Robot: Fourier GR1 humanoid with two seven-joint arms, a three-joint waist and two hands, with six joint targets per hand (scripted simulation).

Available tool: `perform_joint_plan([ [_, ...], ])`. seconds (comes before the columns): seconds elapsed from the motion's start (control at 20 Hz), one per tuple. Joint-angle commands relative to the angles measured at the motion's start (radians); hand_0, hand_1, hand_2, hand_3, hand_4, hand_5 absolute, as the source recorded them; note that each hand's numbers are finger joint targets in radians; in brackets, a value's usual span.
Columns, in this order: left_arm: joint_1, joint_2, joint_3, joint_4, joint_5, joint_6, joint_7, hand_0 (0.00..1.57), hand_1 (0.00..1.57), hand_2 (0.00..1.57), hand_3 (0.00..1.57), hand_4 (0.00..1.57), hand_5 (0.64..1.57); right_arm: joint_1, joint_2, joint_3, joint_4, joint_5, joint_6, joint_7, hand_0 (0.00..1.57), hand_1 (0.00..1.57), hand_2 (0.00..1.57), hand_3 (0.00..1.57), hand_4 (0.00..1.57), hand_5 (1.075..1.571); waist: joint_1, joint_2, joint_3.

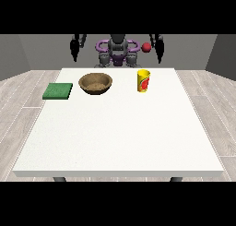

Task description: Pick the cup and pour the ball into the bowl, then pick the bowl and place it on the pad

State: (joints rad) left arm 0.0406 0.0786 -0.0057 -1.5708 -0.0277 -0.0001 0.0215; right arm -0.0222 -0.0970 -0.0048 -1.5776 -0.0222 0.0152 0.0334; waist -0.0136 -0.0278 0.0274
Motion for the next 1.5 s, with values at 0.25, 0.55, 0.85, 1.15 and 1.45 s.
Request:
perform_joint_plan([
  [0.25,-0.016,0.041,0.019,-0.113,0.017,-0.005,0.102,0.00,0.00,0.00,0.00,0.66,1.566,-0.024,-0.047,-0.014,-0.103,-0.010,0.004,0.111,0.00,0.00,0.00,0.00,0.87,1.533,0.003,-0.274,-0.0240],
  [0.55,0.059,-0.077,-0.064,-0.290,0.118,0.111,0.417,0.00,0.00,0.00,0.00,0.64,1.564,0.097,0.077,0.067,-0.278,-0.057,-0.107,0.437,0.00,0.00,0.00,0.00,0.86,1.532,-0.040,-0.430,-0.0280],
  [0.85,-0.038,-0.078,-0.053,-0.375,0.100,0.121,0.370,0.00,0.00,0.00,0.00,0.56,1.555,-0.008,-0.003,-0.051,-0.423,-0.114,-0.101,0.459,0.00,0.00,0.00,0.00,0.76,1.548,-0.030,-0.185,-0.0278],
  [1.15,-0.184,-0.041,0.002,-0.245,0.064,0.103,0.181,0.00,0.00,0.00,0.00,0.58,1.544,-0.016,0.057,-0.003,-0.321,-0.073,-0.065,0.182,0.00,0.00,0.00,0.00,0.73,1.550,-0.048,0.044,-0.0273],
  [1.45,-0.193,-0.016,0.053,-0.071,0.042,0.064,-0.121,0.00,0.00,0.00,0.00,0.55,1.487,-0.086,0.024,-0.090,-0.258,-0.140,-0.012,0.060,0.00,0.00,0.00,0.00,0.69,1.543,-0.059,0.214,-0.0276],
])
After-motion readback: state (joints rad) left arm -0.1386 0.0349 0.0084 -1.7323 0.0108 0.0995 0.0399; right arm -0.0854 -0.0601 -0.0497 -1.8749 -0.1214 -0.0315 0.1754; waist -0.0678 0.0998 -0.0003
